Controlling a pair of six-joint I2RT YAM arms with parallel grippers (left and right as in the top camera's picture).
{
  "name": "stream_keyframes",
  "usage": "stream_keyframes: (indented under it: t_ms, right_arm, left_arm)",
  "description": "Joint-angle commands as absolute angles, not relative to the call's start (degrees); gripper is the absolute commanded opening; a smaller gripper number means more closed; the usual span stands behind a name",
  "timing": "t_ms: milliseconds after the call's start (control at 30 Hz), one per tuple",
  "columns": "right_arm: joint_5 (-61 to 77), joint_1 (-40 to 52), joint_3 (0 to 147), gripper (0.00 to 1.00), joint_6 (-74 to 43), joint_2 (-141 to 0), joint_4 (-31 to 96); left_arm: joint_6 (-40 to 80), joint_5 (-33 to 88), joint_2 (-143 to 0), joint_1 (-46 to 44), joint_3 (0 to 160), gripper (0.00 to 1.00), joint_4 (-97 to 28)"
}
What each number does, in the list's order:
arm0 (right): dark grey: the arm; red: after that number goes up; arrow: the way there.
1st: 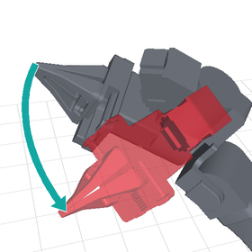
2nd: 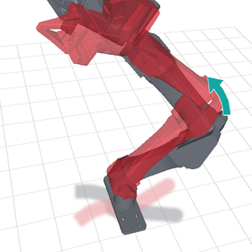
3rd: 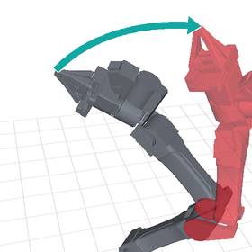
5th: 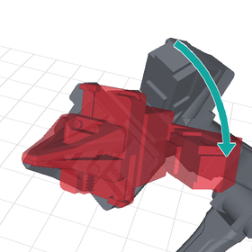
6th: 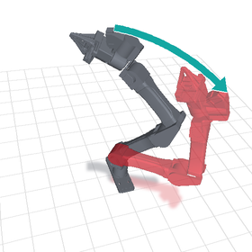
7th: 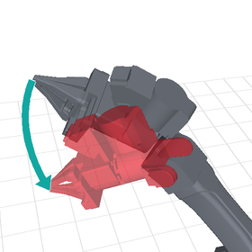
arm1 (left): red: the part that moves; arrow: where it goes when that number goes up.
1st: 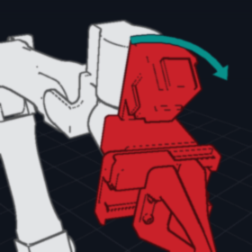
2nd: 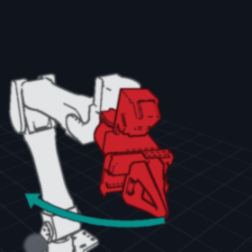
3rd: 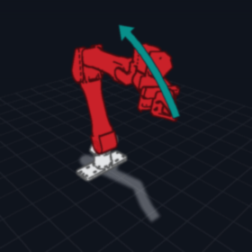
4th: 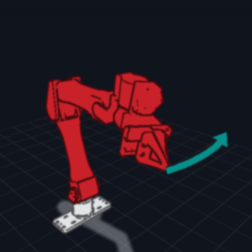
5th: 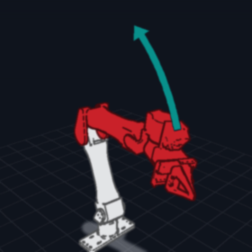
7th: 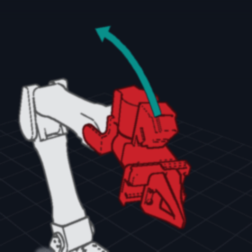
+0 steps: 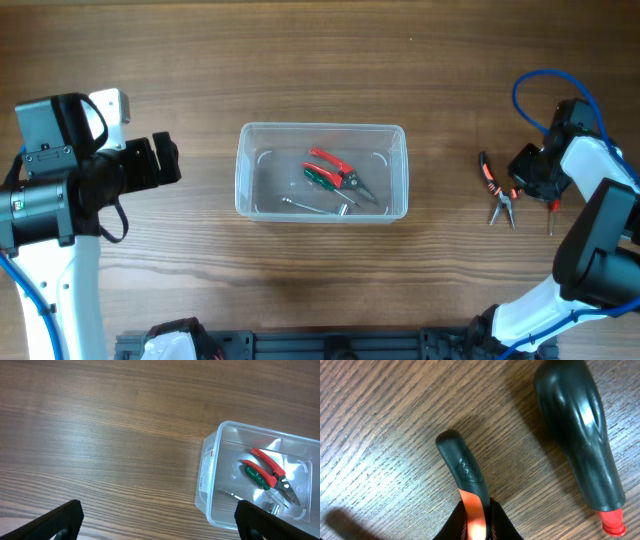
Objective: Pack container
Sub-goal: 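Grasp the orange-black pliers with the right gripper, then drop the orange-black pliers into the container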
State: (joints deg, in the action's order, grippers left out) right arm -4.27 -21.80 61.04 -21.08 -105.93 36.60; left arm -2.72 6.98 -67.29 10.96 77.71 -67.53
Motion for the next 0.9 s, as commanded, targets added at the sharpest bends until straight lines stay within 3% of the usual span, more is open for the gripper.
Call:
stream_keyframes:
  t_ms: [0,233,400,533,633,733,867]
  right_arm:
    - [2.0,-20.9,64.0,0.04,-13.8,-108.8,38.7]
    - [7.3,-11.1,90.2,0.04,8.2,-98.3,56.4]
    - [12.1,9.3,97.1,0.04,35.7,-96.3,63.3]
    - [12.1,25.5,97.1,0.04,44.5,-100.8,61.4]
    - [12.1,30.5,97.1,0.04,44.4,-107.7,59.3]
    - [12.1,31.1,97.1,0.04,36.6,-115.9,57.1]
    - [12.1,31.0,97.0,0.05,35.6,-123.9,56.3]
  left_arm:
    - [-2.6,8.1,-67.5,10.7,77.2,1.00,-67.6]
    - [-2.6,8.1,-67.5,10.7,77.2,1.00,-67.5]
    - [-2.6,8.1,-67.5,10.7,77.2,1.00,-67.5]
    - [-2.6,8.1,-67.5,10.7,77.2,1.00,-67.5]
    - [-2.6,8.1,-67.5,10.7,77.2,1.00,-67.5]
    - [-2.6,8.1,-67.5,10.7,77.2,1.00,-67.5]
    - [-2.6,8.1,-67.5,10.7,77.2,1.00,-67.5]
